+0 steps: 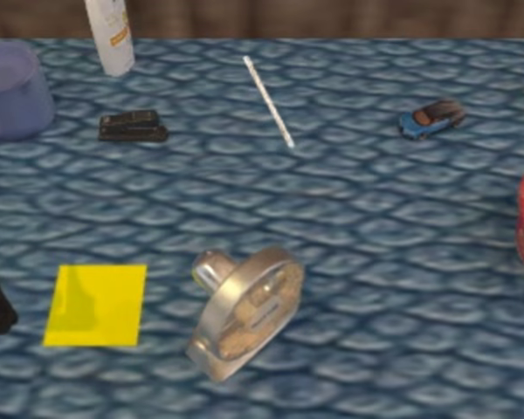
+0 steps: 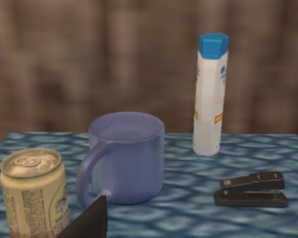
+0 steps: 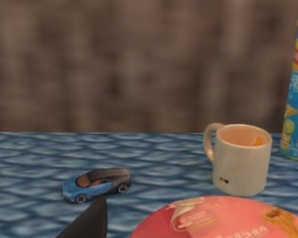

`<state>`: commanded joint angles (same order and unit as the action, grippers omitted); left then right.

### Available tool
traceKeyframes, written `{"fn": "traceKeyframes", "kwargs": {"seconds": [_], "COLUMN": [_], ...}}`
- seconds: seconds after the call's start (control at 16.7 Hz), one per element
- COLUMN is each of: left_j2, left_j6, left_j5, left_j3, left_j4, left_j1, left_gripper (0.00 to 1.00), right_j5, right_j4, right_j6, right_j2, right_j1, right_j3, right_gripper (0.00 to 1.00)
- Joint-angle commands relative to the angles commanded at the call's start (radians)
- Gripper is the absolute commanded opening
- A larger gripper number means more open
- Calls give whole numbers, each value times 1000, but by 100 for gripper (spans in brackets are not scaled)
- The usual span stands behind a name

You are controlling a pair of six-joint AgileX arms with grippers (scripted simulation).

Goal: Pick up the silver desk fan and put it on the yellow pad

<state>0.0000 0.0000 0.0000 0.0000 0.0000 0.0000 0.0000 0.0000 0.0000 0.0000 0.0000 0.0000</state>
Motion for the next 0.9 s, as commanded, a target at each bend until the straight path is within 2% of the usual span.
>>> {"fn": "traceKeyframes", "kwargs": {"seconds": [0.18, 0.36, 0.6, 0.9], "left_j2": [10, 104, 373, 853], "left_j6": [1, 3, 5, 2], "left_j5": [0, 2, 1, 0], "left_j3": [9, 100, 353, 791], "left_j4": [-10, -97, -311, -661], "left_j1": [-6, -56, -175, -373], "left_gripper": [100, 100, 100, 100], "right_j5": [0, 0, 0, 0], "right_j4": [0, 0, 0, 0], "right_j6": [0, 0, 0, 0], "right_j2": [0, 0, 0, 0], "right_j1": [0, 0, 0, 0], "right_j3": [0, 0, 0, 0], "right_gripper": [100, 100, 100, 100]}}
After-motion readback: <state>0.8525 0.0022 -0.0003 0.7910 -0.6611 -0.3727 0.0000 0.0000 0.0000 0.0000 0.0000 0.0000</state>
